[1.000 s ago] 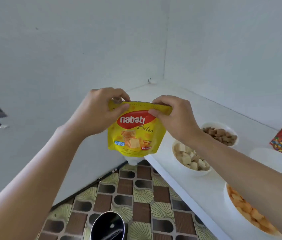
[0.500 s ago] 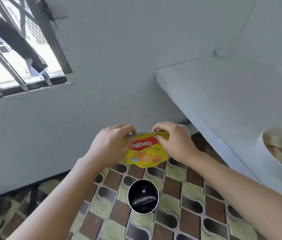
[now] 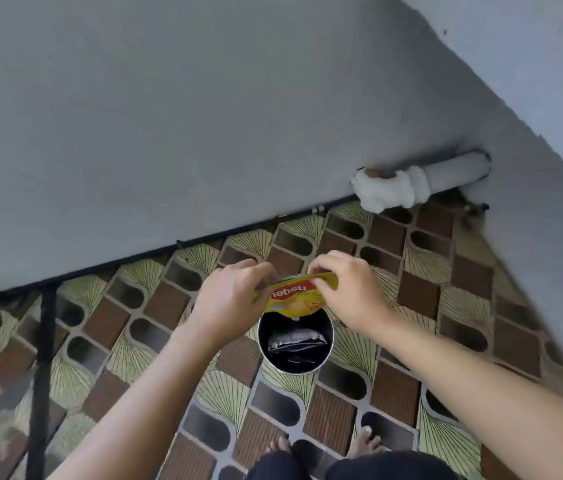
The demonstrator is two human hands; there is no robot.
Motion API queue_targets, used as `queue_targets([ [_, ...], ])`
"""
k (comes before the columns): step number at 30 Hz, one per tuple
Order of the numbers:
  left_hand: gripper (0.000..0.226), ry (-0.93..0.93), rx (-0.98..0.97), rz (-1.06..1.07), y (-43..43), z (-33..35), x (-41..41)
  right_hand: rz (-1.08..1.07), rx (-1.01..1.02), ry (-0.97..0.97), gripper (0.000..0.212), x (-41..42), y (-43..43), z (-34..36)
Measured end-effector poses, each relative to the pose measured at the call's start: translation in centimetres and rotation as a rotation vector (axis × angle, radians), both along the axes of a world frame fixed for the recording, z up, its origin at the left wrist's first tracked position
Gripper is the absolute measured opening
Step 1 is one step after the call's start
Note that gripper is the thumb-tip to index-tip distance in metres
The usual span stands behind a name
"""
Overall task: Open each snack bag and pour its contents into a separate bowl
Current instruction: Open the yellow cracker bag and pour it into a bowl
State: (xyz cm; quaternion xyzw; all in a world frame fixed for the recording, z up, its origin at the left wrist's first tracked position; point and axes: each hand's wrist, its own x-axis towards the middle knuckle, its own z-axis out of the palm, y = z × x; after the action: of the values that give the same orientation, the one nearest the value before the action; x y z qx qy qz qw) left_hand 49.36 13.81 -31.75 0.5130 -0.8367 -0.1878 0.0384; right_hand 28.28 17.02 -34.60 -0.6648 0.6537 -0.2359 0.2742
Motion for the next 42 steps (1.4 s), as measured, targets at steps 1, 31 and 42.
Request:
queue_targets([
  [1,0.014,-0.008,0.002,0.003,-0.2,-1.8,-0.1,0.002,0.009,0.0,0.012,0.0,-0.1,-1.8],
  [31,0.023,-0.022,-0.255,-0.219,-3.6,28.0,-14.7,-0.124,-0.178,0.101,0.016,-13.3,1.9,27.9],
  [42,0.018,0.232,-0.531,-0.537,2.6,43.2,-34.4,-0.54,-0.373,0.26,0.006,-29.5,15.0,44.0],
])
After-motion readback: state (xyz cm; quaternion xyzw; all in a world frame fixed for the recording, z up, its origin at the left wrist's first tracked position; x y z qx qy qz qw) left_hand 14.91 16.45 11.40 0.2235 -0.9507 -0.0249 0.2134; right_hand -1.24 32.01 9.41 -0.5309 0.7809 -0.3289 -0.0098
